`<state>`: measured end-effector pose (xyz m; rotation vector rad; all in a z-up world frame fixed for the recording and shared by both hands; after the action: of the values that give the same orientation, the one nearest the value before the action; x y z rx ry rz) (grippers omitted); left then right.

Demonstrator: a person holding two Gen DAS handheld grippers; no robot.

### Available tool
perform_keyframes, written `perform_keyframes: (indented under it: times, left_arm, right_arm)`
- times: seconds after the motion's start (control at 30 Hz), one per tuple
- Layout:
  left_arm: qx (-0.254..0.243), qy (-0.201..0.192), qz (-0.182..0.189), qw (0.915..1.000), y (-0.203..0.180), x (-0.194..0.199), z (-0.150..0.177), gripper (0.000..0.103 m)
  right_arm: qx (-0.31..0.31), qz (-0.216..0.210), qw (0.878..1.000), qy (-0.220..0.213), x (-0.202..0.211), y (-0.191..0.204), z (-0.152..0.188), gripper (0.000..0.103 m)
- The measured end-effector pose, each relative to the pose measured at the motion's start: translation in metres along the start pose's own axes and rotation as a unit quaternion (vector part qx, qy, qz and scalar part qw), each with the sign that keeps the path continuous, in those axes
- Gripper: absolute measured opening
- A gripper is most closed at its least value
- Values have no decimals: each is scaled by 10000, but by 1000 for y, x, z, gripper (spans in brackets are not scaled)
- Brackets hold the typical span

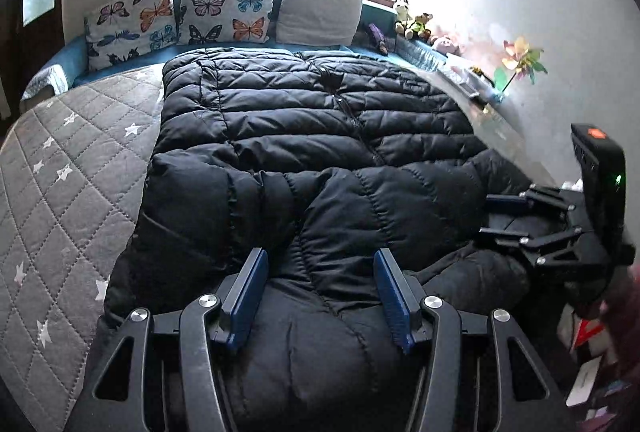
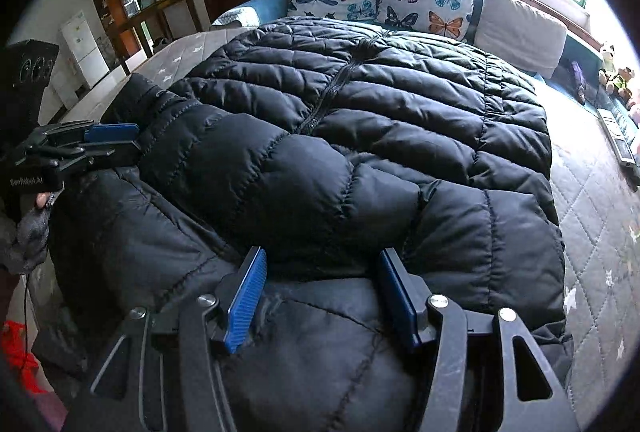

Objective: Fold large clothes

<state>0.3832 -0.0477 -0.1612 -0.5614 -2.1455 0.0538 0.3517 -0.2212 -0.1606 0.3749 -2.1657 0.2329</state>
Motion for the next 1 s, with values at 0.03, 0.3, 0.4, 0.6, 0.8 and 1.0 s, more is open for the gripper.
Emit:
perform_keyframes:
  times: [0.03, 0.3, 0.4, 0.6, 0.8, 1.0]
  left_arm:
    - [-18, 19, -1, 10000, 0, 0, 1, 59]
    - [219, -12, 282, 9994, 7, 3, 3, 59]
    - [245, -37, 285, 9993, 7, 3, 3, 59]
    - [255, -33, 283, 9993, 7, 3, 4, 59]
    - [206, 136, 243, 9994, -2, 16, -4, 59]
    - [75, -138, 140, 9998, 0, 45, -29, 59]
  right_arm:
    - [41, 36, 10000, 19, 1, 1, 0, 63]
    - [363, 67, 9991, -184, 28, 28, -31, 63]
    - [464, -98, 9987, -189, 18, 47, -42, 63]
    - [640, -70, 9975, 281, -31, 58, -28, 66]
    - [702, -88, 9973, 169, 5, 53, -29, 66]
    - [579, 79, 9983, -25, 51, 24, -22, 66]
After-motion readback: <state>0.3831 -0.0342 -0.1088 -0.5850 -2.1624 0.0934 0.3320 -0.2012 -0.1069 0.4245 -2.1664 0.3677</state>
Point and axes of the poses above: each gripper's, at about its wrist camera, not at the fingertips, and x roughly against the way its jaws point, y to its left, z to its underside, the point moved 9 cm from there along -x, roughly the way its jaws point
